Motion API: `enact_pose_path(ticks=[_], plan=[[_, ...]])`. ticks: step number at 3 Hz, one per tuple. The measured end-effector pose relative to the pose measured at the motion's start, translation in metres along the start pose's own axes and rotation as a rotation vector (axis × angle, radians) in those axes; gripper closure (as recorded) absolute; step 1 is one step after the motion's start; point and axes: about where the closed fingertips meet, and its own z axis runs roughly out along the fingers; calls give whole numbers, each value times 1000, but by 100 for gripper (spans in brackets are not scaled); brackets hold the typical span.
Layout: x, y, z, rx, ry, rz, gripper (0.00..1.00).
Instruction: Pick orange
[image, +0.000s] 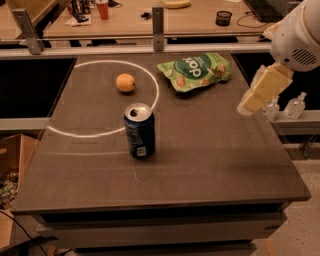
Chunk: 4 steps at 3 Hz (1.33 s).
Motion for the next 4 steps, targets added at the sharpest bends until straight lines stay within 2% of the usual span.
enact_pose_path(ticks=[1, 2, 3, 4], plan=[[-17, -21, 21, -29, -111, 48, 0], [-42, -35, 45, -89, -229, 71, 0], [-71, -40, 73, -124, -280, 59, 0], [-71, -40, 73, -124, -280, 59, 0]])
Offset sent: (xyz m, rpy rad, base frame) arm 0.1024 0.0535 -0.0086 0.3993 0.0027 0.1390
